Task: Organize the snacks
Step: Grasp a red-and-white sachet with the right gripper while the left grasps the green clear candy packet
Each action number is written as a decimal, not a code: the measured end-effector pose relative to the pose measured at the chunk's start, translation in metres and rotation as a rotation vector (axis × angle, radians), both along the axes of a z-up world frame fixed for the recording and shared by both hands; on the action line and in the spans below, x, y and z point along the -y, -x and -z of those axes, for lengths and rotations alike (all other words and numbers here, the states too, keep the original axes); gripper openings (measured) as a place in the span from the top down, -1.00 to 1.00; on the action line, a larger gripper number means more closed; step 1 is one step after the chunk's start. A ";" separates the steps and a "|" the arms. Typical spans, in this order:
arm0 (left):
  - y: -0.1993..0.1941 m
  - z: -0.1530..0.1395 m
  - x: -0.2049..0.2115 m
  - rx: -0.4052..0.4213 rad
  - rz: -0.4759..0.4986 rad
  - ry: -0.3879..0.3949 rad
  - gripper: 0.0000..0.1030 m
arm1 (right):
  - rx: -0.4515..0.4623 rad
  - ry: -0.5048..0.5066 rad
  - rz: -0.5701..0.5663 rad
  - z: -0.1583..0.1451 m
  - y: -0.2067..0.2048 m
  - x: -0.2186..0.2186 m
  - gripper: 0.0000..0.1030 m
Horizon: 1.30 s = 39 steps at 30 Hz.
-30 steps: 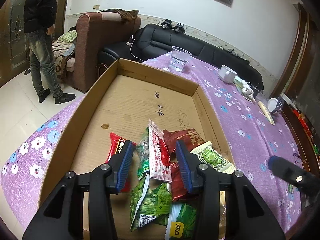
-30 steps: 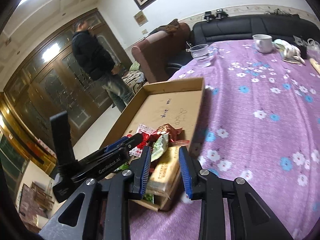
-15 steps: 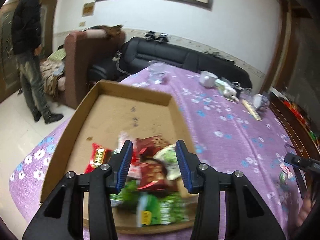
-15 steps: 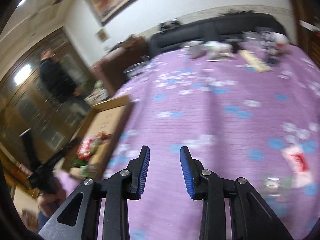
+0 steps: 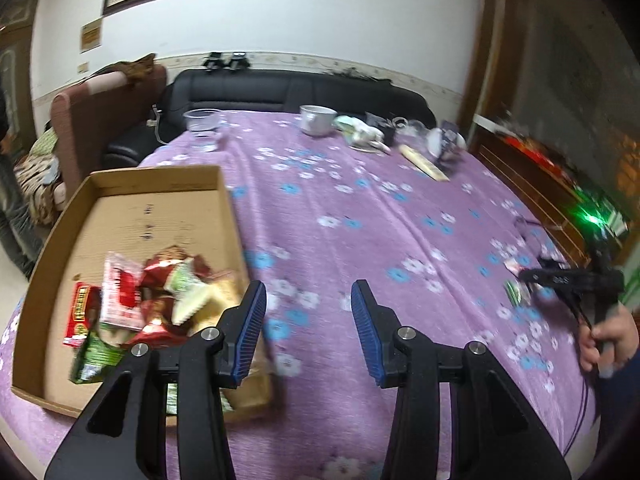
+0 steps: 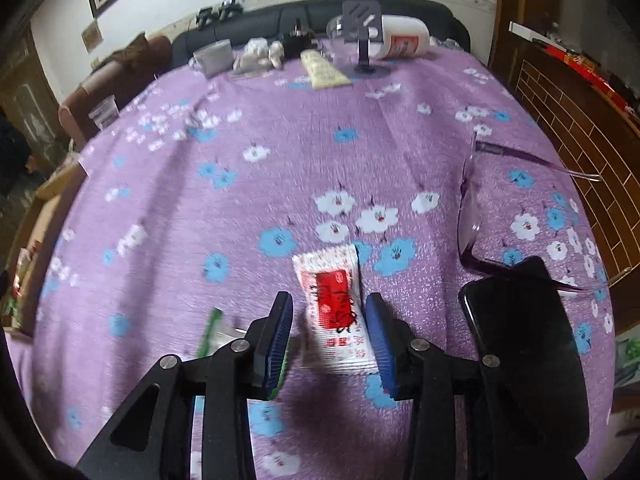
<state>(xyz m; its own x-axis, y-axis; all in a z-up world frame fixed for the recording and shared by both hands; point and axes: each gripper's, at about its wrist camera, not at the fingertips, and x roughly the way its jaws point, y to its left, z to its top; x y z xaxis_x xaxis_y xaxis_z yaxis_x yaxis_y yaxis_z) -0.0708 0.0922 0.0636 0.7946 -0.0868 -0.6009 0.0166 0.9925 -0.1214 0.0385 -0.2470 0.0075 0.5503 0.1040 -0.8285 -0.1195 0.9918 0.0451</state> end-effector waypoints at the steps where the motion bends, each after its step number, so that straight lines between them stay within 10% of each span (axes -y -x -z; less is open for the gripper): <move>1: 0.000 0.001 0.005 -0.003 0.013 -0.006 0.18 | 0.005 0.005 0.000 0.002 0.000 -0.001 0.24; 14: 0.000 0.008 0.030 -0.025 0.091 -0.039 0.18 | 0.017 0.053 -0.063 0.005 0.035 -0.037 0.40; 26: 0.005 0.008 0.013 -0.030 0.048 -0.026 0.18 | 0.003 -0.077 -0.392 -0.001 0.049 -0.180 0.42; 37: -0.008 0.021 0.037 -0.160 0.153 0.059 0.17 | 0.129 -0.210 -0.221 -0.042 -0.007 -0.146 0.41; 39: -0.009 0.024 0.047 -0.171 0.160 0.018 -0.14 | 0.129 -0.250 -0.231 -0.035 -0.013 -0.146 0.41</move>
